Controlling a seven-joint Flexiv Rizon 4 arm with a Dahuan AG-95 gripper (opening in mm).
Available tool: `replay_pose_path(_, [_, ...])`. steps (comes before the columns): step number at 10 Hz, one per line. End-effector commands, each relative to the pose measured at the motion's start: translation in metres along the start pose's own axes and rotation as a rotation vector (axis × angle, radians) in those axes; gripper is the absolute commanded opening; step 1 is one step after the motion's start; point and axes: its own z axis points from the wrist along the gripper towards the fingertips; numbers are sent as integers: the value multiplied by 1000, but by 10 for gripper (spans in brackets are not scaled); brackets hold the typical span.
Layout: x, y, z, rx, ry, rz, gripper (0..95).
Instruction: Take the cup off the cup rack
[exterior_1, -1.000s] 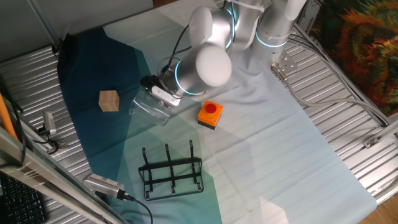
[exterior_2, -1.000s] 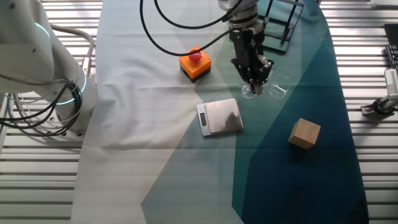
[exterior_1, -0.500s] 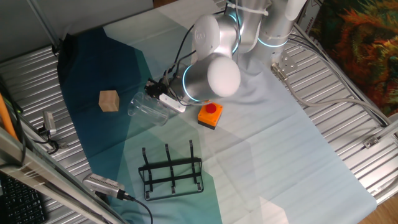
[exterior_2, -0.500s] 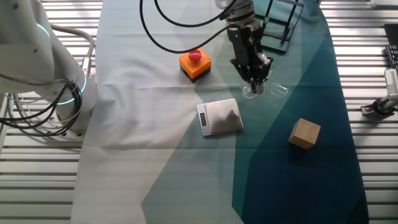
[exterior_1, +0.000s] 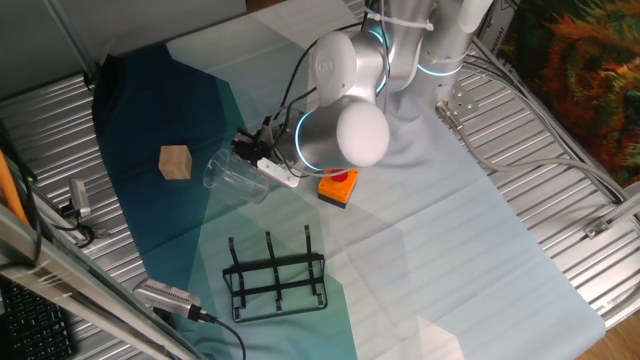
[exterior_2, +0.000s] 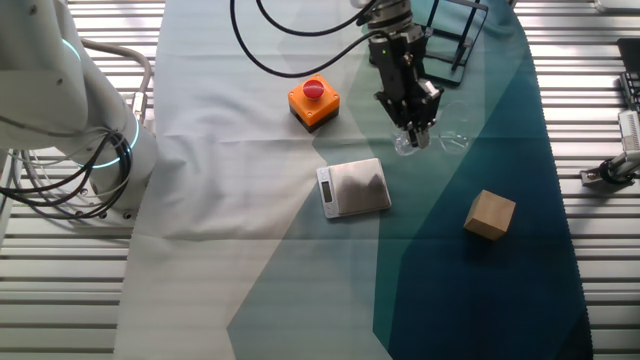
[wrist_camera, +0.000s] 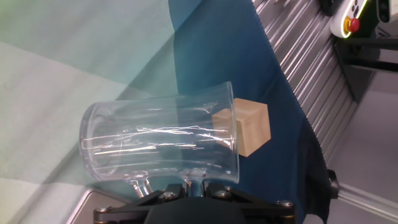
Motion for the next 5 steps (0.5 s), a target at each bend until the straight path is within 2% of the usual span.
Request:
replay_pose_path(1, [1, 0, 0, 14, 10, 8, 0])
replay_pose_path(5, [1, 1, 0, 27, 12, 47, 0])
